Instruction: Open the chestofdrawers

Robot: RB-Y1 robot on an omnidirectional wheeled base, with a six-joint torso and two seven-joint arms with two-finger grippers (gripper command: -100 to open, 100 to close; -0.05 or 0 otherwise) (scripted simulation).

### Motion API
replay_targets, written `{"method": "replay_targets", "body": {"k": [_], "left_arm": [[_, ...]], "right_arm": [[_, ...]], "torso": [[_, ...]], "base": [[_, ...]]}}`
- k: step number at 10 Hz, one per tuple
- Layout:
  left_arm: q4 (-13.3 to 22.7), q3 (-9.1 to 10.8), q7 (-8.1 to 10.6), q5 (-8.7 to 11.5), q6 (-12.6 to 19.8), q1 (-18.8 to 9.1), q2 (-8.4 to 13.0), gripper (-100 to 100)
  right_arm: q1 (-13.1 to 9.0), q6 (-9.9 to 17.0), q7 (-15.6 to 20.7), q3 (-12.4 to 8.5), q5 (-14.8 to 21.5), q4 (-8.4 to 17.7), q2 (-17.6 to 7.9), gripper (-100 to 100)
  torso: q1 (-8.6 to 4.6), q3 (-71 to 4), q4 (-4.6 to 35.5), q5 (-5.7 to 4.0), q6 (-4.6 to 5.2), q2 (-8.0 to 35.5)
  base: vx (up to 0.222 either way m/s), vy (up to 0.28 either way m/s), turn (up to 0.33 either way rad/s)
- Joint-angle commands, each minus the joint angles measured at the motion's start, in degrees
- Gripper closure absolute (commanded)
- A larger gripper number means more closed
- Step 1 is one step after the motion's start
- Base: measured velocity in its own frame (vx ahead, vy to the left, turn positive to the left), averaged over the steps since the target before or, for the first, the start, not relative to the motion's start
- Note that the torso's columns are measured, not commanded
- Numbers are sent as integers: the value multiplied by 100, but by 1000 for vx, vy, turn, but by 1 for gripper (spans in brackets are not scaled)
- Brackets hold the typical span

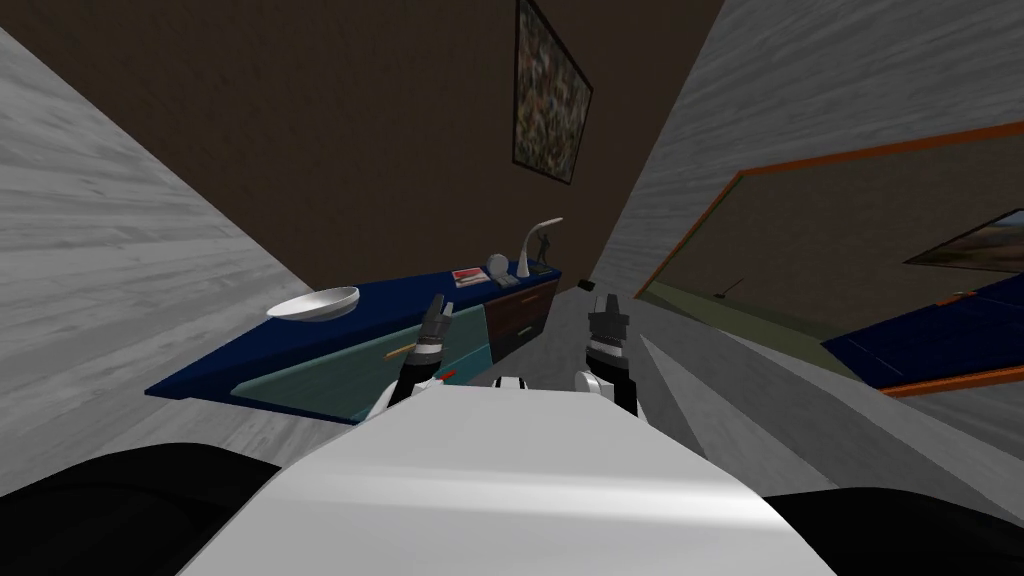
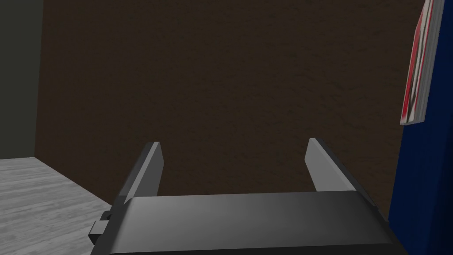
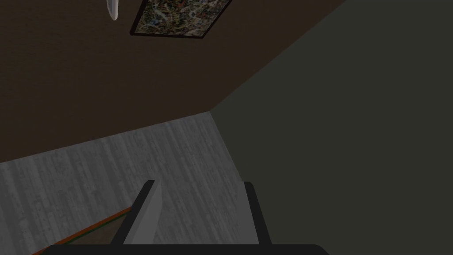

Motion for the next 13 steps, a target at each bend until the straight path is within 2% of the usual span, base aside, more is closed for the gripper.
{"method": "replay_targets", "body": {"k": [1,6,13], "left_arm": [[273,-26,-15,-19,-38,-29,165,-100],[811,-81,-41,-57,-107,-60,206,-100],[1605,-159,-79,-109,-195,-117,144,-100]], "right_arm": [[0,0,0,0,0,0,0,0],[-1,0,0,0,0,0,0,0],[0,0,0,0,0,0,0,0]], "torso": [[3,-4,0,0,2,-2],[28,12,8,7,2,22],[19,9,7,5,0,19]], "base": [[168,-167,176],[137,-153,173],[129,-179,169]]}}
